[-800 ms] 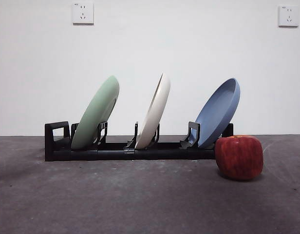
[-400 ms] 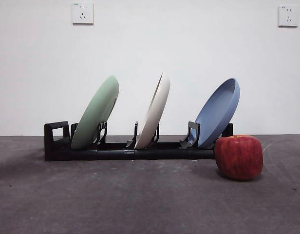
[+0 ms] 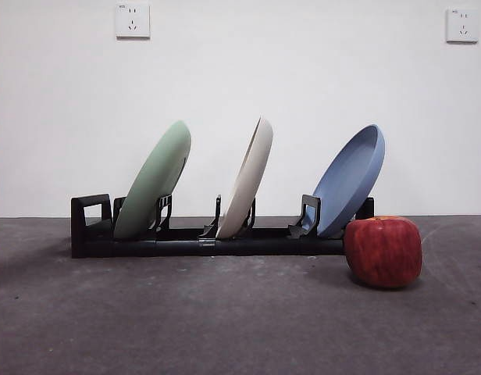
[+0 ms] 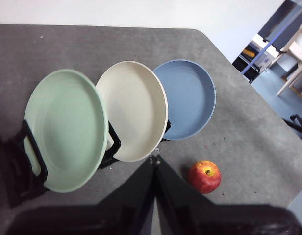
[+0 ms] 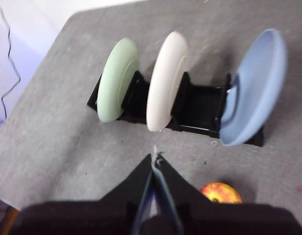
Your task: Take the green plate from the plate rack,put the plate on the table,take the apple from the table,put the apple in the plate
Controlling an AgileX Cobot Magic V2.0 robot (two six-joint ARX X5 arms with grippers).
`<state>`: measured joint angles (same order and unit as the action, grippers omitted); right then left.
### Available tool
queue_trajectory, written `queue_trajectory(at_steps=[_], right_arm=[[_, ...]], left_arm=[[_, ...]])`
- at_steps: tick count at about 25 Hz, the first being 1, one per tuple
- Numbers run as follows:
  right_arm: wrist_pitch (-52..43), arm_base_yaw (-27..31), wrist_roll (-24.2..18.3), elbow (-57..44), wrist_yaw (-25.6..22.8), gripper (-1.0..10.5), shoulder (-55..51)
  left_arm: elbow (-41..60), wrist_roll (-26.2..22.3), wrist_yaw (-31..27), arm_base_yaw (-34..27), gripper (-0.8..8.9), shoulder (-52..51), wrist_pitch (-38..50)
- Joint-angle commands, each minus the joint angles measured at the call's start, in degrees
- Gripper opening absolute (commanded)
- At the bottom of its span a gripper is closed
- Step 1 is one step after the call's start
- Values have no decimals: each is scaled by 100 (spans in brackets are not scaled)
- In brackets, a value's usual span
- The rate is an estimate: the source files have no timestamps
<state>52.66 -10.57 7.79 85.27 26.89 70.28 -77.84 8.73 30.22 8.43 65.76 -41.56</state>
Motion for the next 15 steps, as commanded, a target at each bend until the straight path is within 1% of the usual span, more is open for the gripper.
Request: queue_trajectory(at_steps=[1, 2, 3, 4, 6, 7, 8, 9, 12, 15], right_arm=[[-44, -225, -186, 96, -157, 5, 251], [-46, -299, -188, 114, -240, 12, 323], [-46, -407, -186, 131, -398, 44, 439], [-42, -492, -186, 131, -529, 122, 538], [-33, -614, -188, 131, -656, 319, 699], [-42, -662, -188, 133, -656, 383, 750], [-59, -715, -188, 133, -662, 433, 782], [-92, -750, -188, 133, -695, 447, 793], [-260, -831, -179, 146, -741, 444, 791], [-297, -868, -157, 164, -745, 442, 791]], left_arm=[[-81, -179, 22, 50, 1, 278, 9], [-101, -179, 20, 66, 6, 354, 9], [-111, -177, 20, 85, 45, 476, 28], [-111, -177, 20, 107, 126, 586, 33], [-111, -162, 15, 146, 310, 780, 52], [-111, -149, 13, 175, 346, 852, 85], [-114, -146, -15, 221, 346, 931, 149], [-125, -142, -35, 269, 346, 1001, 216], [-546, -149, -365, 466, 346, 1449, 136], [-1427, -208, -758, 737, 346, 2096, -264]])
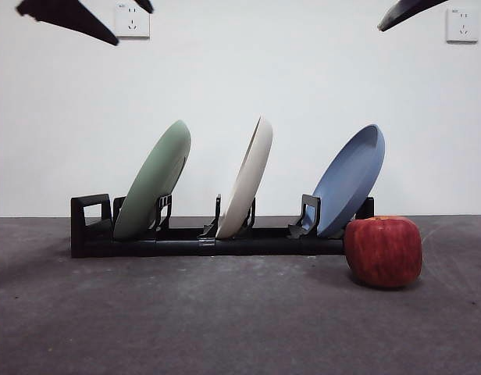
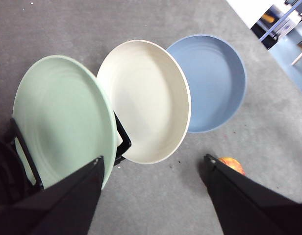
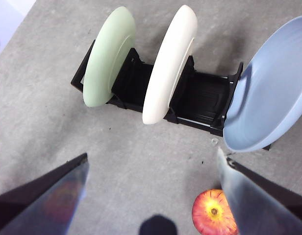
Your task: Take the green plate from the plate rack,put the plate on the table,take the apple from the table,put the apple in the plate
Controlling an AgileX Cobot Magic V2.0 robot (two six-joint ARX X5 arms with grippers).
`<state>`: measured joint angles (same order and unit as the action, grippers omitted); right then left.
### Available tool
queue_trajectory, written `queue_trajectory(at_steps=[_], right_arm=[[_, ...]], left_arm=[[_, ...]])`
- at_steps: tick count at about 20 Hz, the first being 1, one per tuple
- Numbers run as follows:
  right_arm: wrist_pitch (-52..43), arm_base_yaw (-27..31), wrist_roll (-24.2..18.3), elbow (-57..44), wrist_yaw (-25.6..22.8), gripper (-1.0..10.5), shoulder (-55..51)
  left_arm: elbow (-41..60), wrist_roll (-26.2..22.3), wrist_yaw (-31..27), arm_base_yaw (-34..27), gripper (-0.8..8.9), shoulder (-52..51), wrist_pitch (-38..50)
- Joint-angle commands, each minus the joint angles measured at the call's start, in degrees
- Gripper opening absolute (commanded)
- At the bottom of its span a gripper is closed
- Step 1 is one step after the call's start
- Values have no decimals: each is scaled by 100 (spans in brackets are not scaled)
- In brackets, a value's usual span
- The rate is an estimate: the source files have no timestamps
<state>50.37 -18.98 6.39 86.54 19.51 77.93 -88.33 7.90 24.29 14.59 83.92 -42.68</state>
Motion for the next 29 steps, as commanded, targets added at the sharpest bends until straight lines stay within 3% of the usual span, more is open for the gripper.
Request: queue_trajectory(at_steps=[1, 5, 8, 13, 26, 27, 29], right_arm=[[-70, -26, 4, 39, -26, 442, 26], [-70, -24, 15, 42, -264, 442, 26], [-90, -24, 94, 42, -267, 442, 26], [-107, -24, 94, 42, -667, 441, 26], [-87, -24, 92, 42, -671, 441, 26], [-87, -24, 94, 42, -671, 441, 26], [-87, -24, 94, 42, -671, 441, 26]], left_arm=[[-813, -245, -409, 212, 346, 568, -411], [-2321, -564, -1298, 511, 346, 1635, -1329], [-2955, -564, -1405, 579, 346, 2225, -1506], [-3086, -562, -1685, 610, 346, 2824, -1499], [-3086, -560, -1950, 610, 344, 3366, -1506], [-3086, -560, -1947, 610, 336, 3366, -1517], [-3086, -562, -1943, 608, 223, 3366, -1576]])
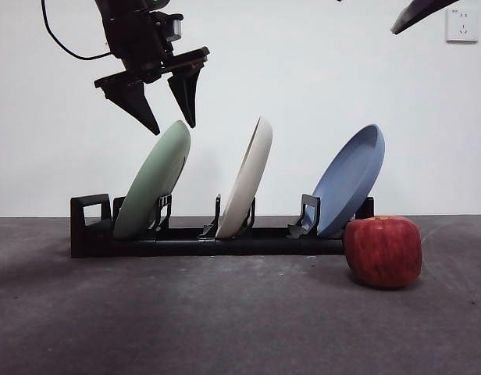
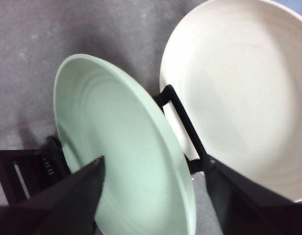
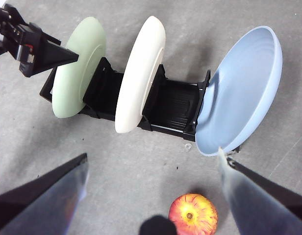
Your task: Take the green plate from the plate rack,put the plate on the table,take the apple from the table,put the apple in the plate
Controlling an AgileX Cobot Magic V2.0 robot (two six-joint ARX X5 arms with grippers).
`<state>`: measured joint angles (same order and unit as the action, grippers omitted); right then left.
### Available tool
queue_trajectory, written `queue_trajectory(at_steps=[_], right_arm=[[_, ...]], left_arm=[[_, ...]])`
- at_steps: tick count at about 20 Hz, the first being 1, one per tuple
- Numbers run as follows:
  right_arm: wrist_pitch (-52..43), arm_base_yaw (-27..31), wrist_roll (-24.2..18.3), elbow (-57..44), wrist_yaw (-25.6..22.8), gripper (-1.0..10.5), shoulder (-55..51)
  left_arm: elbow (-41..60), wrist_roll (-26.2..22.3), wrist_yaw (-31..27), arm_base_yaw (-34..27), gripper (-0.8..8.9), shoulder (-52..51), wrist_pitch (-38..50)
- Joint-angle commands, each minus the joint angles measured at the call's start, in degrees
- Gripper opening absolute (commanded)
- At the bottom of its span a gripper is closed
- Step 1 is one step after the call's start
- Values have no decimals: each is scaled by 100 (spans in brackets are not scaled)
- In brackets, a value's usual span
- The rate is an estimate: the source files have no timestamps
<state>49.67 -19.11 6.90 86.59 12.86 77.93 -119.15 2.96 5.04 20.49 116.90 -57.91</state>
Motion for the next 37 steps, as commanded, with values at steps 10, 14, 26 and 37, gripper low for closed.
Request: queue_trajectory(at_steps=[10, 14, 26, 37], right_arm=[[-17, -11, 46, 37, -7, 441, 26], [-20, -11, 46, 37, -7, 441, 26], [-20, 0, 11, 37, -9, 441, 26], [525, 0, -140, 37, -647, 437, 24]], left_arm=[[-116, -302, 46, 20, -9, 66, -264], [-953, -302, 291, 94, -9, 63, -544], [-5180, -271, 284, 898, -9, -501, -1869], [297, -136, -1572, 3526, -9, -4452, -1878]])
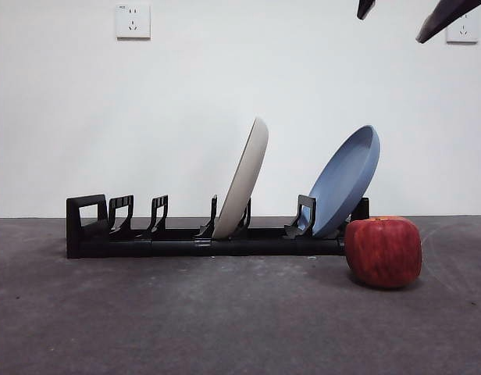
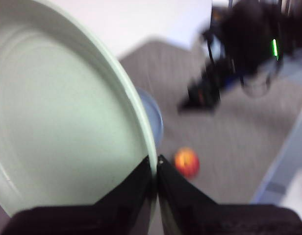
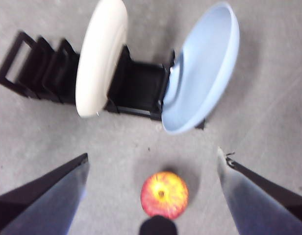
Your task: Take the green plate from the plate rack,put the plate on the table,take the apple from the table,put the apple in the plate
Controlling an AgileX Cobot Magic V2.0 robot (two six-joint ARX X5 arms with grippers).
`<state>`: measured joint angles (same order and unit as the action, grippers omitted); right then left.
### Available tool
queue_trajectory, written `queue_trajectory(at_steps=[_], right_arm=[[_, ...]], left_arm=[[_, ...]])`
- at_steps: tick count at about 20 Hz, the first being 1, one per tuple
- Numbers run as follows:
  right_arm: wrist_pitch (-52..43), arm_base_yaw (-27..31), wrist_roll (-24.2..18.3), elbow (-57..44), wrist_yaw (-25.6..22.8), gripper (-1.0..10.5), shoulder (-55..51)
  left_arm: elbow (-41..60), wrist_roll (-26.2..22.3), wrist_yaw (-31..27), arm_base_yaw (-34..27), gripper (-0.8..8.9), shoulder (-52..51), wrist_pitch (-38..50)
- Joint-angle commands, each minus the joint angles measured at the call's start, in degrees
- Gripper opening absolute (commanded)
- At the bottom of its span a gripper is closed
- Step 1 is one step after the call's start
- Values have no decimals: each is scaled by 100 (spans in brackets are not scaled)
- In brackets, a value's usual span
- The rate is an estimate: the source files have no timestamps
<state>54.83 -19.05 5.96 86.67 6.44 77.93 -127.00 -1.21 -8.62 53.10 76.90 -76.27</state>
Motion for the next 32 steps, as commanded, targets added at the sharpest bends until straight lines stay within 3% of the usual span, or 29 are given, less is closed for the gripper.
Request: queue_trajectory(at_steps=[1, 4, 7, 9, 12, 21, 24, 32], right_arm=[[28, -7, -46, 28, -4, 437, 24], [140, -7, -42, 28, -4, 437, 24], [275, -7, -42, 28, -2, 437, 24], [323, -7, -39, 28, -4, 437, 24], [374, -7, -22, 28, -4, 437, 24], [525, -7, -15, 28, -7, 437, 24], [527, -9, -13, 28, -7, 437, 24], [616, -7, -2, 28, -7, 437, 24]], left_arm=[[1770, 535, -240, 444, -9, -785, -42], [3606, 1458, -249, 787, -9, -1502, -39], [5047, 2190, -885, 1060, -9, -1615, 44], [5818, 2367, -1220, 1108, -9, -1449, 704], [6373, 2306, -1200, 1108, -9, -879, 1910], [6376, 1272, -1244, 1062, -9, 1322, 4586], [6376, 1270, -1235, 1056, -9, 1834, 4756], [6376, 1250, -901, 1043, -8, 2763, 4118]])
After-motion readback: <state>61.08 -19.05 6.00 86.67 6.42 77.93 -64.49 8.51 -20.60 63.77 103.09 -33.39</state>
